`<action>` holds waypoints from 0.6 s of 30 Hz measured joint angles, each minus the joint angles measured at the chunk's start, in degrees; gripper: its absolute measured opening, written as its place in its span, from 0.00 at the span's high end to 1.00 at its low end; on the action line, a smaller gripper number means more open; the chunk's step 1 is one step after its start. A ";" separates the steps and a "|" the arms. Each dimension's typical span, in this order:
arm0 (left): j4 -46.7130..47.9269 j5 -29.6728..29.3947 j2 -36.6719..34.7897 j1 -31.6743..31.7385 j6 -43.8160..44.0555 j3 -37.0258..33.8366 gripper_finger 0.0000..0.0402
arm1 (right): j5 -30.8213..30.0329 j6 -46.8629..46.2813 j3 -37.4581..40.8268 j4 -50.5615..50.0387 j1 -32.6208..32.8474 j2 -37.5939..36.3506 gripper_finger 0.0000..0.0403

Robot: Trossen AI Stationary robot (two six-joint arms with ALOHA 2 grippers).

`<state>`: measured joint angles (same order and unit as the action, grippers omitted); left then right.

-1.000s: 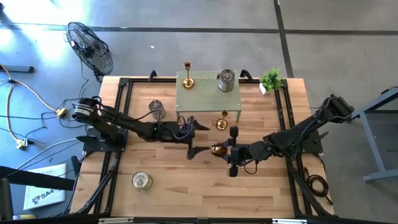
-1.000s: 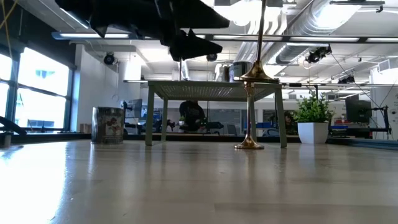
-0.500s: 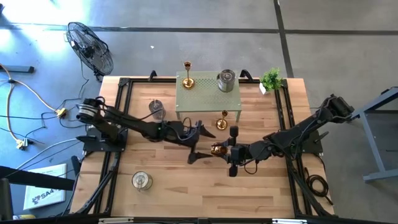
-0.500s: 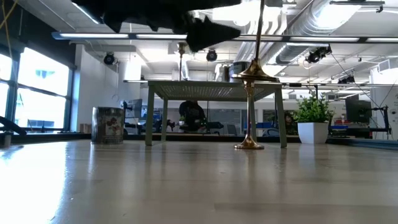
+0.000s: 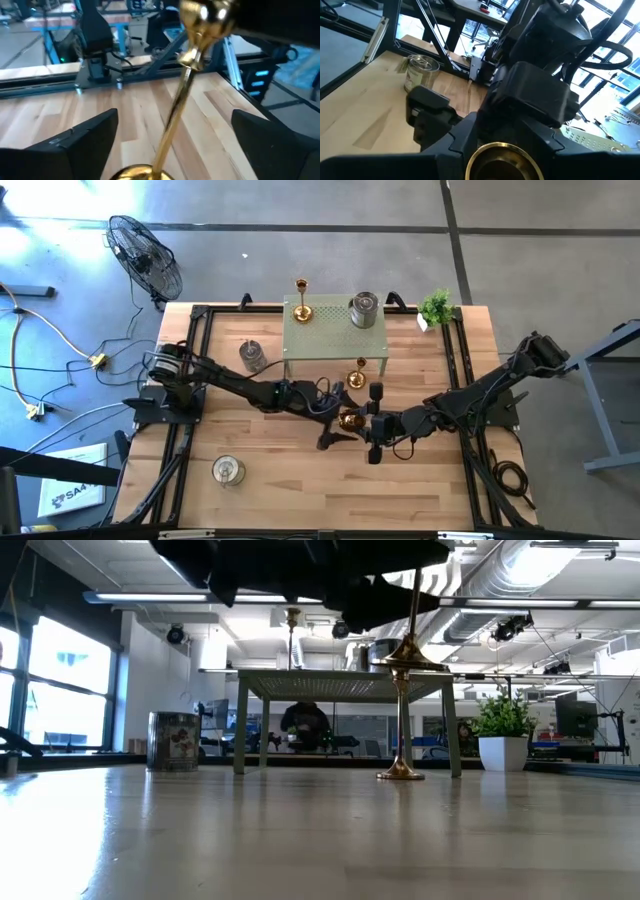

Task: Pick & Place candle stick holders
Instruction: Put the bottom gold candle holder on the shelf aligned with the other gold candle holder

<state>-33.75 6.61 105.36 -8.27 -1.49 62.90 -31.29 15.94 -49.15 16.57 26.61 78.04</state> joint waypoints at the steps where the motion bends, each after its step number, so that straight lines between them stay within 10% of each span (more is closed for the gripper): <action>1: 0.29 0.25 0.55 0.00 0.01 0.67 0.10 | -0.03 0.00 0.02 -0.04 0.00 0.00 0.72; 14: 1.15 0.29 2.10 0.04 -5.91 1.72 0.94 | 0.35 -0.66 0.09 -0.54 0.04 0.02 0.72; 18: 1.87 -0.86 2.10 0.00 -6.38 1.77 0.95 | 0.67 -0.90 0.09 -0.97 0.02 0.02 0.72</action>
<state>-31.88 5.75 107.46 -8.27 -7.87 64.66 -30.62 15.05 -49.06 15.61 26.63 78.06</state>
